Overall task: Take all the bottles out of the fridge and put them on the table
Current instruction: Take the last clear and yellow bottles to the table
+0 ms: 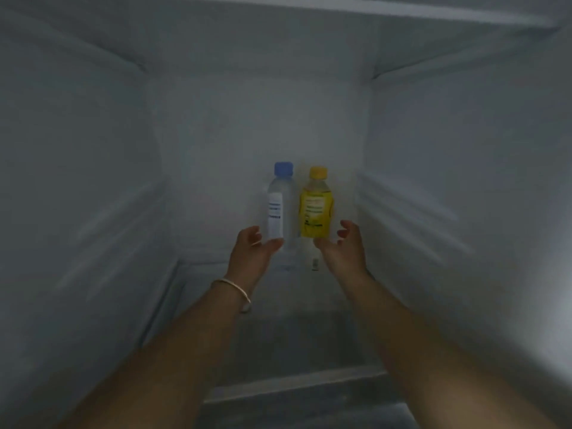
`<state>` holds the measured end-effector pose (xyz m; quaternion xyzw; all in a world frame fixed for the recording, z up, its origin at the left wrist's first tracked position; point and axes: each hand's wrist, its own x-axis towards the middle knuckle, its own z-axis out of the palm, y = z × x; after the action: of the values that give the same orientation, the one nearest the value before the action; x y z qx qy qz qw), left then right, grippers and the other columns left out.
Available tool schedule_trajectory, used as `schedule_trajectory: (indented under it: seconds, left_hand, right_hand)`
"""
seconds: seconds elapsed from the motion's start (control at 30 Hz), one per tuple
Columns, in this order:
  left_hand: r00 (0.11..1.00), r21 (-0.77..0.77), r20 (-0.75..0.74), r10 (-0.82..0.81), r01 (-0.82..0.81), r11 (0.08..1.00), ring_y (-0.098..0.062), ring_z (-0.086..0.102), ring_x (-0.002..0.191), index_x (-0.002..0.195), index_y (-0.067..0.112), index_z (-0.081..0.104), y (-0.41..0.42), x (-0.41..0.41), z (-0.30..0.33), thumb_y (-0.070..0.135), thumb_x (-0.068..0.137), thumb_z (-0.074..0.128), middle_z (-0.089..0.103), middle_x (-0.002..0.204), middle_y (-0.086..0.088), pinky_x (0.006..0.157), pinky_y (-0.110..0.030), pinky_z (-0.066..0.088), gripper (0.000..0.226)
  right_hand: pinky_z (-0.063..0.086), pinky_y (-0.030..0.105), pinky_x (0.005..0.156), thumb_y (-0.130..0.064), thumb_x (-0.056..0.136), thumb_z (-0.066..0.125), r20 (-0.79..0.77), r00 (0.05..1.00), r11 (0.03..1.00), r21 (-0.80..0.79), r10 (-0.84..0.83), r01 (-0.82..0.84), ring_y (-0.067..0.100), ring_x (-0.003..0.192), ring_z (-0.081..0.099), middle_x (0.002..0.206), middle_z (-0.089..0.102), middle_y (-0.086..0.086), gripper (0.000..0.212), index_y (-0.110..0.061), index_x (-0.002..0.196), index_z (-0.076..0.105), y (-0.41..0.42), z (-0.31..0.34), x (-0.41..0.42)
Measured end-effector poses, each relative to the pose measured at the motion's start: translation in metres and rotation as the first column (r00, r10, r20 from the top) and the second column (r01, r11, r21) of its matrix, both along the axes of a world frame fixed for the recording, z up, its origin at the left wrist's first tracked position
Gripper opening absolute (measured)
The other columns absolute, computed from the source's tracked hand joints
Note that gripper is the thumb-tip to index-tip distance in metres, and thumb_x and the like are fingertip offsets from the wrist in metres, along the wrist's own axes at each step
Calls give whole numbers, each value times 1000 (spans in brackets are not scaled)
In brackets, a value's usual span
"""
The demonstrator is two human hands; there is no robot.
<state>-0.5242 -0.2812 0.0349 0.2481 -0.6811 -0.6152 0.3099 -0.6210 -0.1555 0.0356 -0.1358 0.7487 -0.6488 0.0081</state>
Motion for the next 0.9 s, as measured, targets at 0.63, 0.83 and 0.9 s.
schedule_trajectory:
  seconds: [0.63,0.83,0.9]
  left_hand:
    - [957,-89,-244,156,-182,979,-5,61,77,89,30,54,1,-74,-15,22,69,81,64,84,9,66,-18,47,35]
    - [946,-70,-294,139,-166,984,0,60,73,92,23,57,35,-19,14,21,71,79,64,82,10,56,-2,43,31]
    - [944,-83,-311,114,-147,986,-1,63,72,96,19,58,52,11,21,21,71,79,65,84,9,56,-3,44,33]
  right_hand:
    - [44,27,60,-28,64,81,-145,985,995,-45,-95,89,19,75,60,81,59,-4,46,-20,93,47,-38,-9,-23]
    - [53,34,68,-33,59,84,-271,952,989,-84,-141,123,19,76,63,80,61,-6,49,-21,94,51,-5,16,29]
    - [52,33,68,-33,59,83,-288,945,986,-93,-156,135,19,77,63,80,62,-7,50,-21,96,52,13,24,58]
